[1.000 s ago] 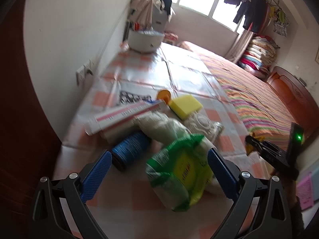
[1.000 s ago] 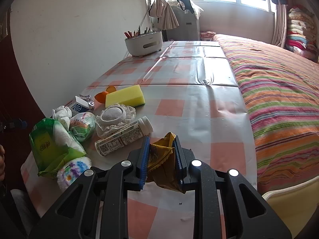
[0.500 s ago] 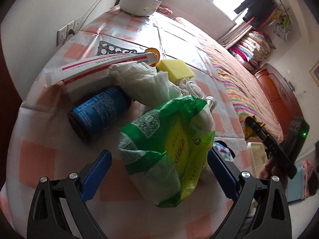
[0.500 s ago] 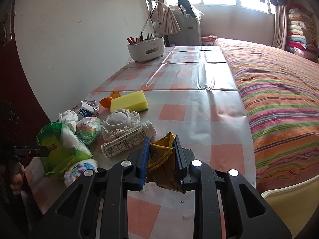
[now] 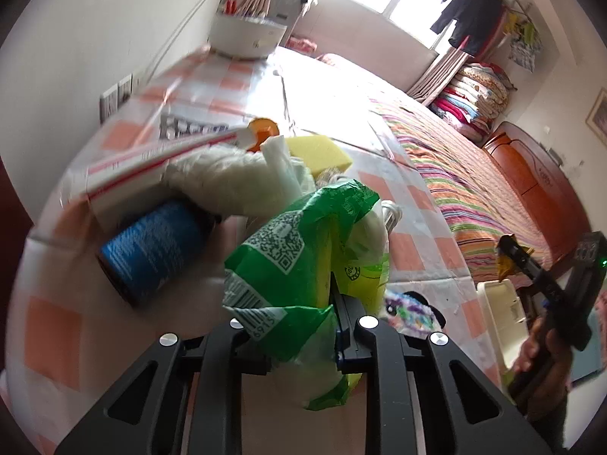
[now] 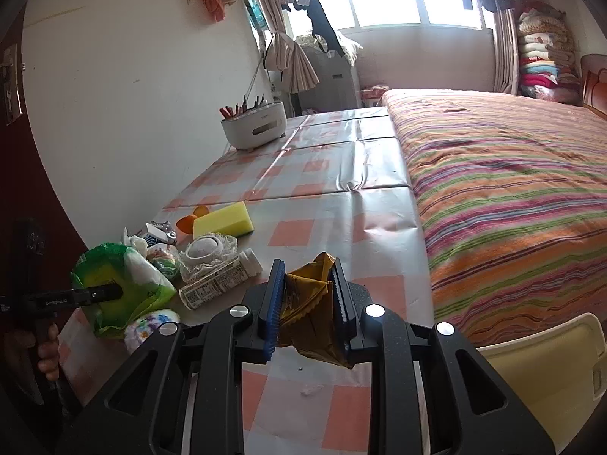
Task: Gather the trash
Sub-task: 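Carry both items over the cream bin and open the right tool, then the left tool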
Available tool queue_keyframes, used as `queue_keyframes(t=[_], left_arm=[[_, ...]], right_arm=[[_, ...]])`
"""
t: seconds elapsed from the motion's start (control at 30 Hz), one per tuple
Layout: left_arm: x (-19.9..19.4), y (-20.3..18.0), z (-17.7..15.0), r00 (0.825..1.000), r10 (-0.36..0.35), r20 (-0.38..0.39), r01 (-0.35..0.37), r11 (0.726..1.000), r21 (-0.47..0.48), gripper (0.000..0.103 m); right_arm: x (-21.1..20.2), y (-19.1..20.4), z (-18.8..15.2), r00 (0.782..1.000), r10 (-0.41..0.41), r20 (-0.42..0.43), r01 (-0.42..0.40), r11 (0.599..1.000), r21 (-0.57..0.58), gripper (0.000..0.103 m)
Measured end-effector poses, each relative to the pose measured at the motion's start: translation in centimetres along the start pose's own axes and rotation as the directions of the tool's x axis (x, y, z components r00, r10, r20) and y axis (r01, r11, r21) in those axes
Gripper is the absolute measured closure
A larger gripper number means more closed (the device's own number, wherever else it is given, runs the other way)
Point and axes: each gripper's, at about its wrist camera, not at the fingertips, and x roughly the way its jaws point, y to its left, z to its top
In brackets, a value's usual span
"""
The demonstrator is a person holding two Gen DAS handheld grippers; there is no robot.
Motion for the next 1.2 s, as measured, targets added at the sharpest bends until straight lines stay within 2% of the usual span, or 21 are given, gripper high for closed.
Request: queue_keyframes(t=[0.27, 0.63, 0.97, 1.1, 1.2], left_arm=[[-1.0, -3.6, 0.6, 0.996, 0.034, 0.078, -0.041, 0.996, 0.083, 0.086], [-2.5, -9.3, 0.3, 0.989, -0.080, 0.122, 0.058, 0.983, 0.173, 0.086], [-1.7, -15.7, -0.8, 0.978, -0.196, 0.073, 0.169, 0.946, 0.277, 0.086], [-1.1, -18.0, -1.7, 0.973, -0.227, 0.041, 0.203, 0.928, 0.313, 0.086], [-0.8, -19.3, -2.3, 0.970, -0.242, 0.025, 0.220, 0.916, 0.335, 0.086]], right_arm=[[-3.2, -2.8, -0.2, 0.997, -0.039, 0.063, 0.036, 0.998, 0.051, 0.080], [-8.2, -8.5, -1.4, 0.976, -0.162, 0.143, 0.139, 0.977, 0.161, 0.080], [-8.9, -11.8, -3.5, 0.962, -0.265, 0.067, 0.247, 0.949, 0.196, 0.077], [-9.3, -12.8, -4.4, 0.955, -0.291, 0.053, 0.273, 0.936, 0.224, 0.072], [-9.8, -13.4, -4.6, 0.952, -0.303, 0.055, 0.281, 0.928, 0.244, 0.063]])
